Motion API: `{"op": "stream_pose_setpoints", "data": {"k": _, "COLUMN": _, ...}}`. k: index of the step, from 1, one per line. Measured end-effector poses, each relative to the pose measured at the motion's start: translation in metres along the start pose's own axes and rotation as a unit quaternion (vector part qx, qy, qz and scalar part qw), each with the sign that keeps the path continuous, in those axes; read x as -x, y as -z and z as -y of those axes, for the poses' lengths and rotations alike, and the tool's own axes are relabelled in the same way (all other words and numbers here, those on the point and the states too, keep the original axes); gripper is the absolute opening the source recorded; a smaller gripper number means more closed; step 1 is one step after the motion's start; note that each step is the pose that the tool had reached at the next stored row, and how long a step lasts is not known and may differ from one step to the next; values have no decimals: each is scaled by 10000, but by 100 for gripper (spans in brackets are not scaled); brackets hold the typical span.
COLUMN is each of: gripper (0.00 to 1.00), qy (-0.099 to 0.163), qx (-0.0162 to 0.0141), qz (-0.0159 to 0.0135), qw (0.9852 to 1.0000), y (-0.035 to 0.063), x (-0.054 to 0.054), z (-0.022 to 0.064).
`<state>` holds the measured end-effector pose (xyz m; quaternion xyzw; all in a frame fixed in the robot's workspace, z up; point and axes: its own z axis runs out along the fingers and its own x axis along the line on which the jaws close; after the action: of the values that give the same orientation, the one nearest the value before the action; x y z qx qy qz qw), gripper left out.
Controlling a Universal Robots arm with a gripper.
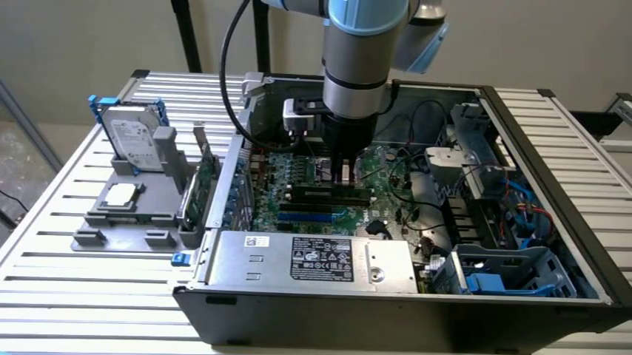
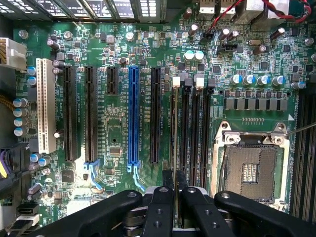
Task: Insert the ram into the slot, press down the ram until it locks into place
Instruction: 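Insert the ram into the slot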
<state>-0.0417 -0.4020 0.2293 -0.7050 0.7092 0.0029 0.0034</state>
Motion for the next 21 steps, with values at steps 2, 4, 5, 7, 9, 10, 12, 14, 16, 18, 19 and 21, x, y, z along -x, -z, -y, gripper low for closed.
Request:
{"op": "stream_pose_setpoints", "data": {"k": 2, "gripper": 13, "qy": -4, "qx": 0, "qz": 0, "qw": 10000, "y": 0, "x": 0, "z": 0}}
{"op": "stream_pose_setpoints", "data": {"k": 4, "gripper": 13, "qy": -14, "qx": 0, "qz": 0, "qw": 10000, "y": 0, "x": 1, "z": 0}}
{"op": "stream_pose_setpoints", "data": {"k": 5, "gripper": 13, "qy": -21, "qx": 0, "qz": 0, "qw": 10000, "y": 0, "x": 1, "z": 0}}
{"op": "stream_pose_setpoints", "data": {"k": 7, "gripper": 13, "qy": -42, "qx": 0, "qz": 0, "qw": 10000, "y": 0, "x": 4, "z": 0}}
{"op": "stream_pose_setpoints", "data": {"k": 9, "gripper": 13, "qy": -50, "qx": 0, "qz": 0, "qw": 10000, "y": 0, "x": 5, "z": 0}}
{"op": "stream_pose_setpoints", "data": {"k": 10, "gripper": 13, "qy": -50, "qx": 0, "qz": 0, "qw": 10000, "y": 0, "x": 5, "z": 0}}
{"op": "stream_pose_setpoints", "data": {"k": 12, "gripper": 13, "qy": -51, "qx": 0, "qz": -1, "qw": 10000, "y": -7, "x": 5, "z": 0}}
{"op": "stream_pose_setpoints", "data": {"k": 14, "gripper": 13, "qy": -51, "qx": 0, "qz": 0, "qw": 10000, "y": -11, "x": 5, "z": -1}}
{"op": "stream_pose_setpoints", "data": {"k": 16, "gripper": 13, "qy": -51, "qx": -1, "qz": 0, "qw": 10000, "y": -16, "x": 5, "z": -2}}
{"op": "stream_pose_setpoints", "data": {"k": 18, "gripper": 13, "qy": -51, "qx": 0, "qz": -1, "qw": 10000, "y": -19, "x": 5, "z": -3}}
{"op": "stream_pose_setpoints", "data": {"k": 19, "gripper": 13, "qy": -51, "qx": 0, "qz": 0, "qw": 10000, "y": -22, "x": 5, "z": -4}}
{"op": "stream_pose_setpoints", "data": {"k": 21, "gripper": 13, "qy": -50, "qx": 0, "qz": -1, "qw": 10000, "y": -23, "x": 5, "z": -5}}
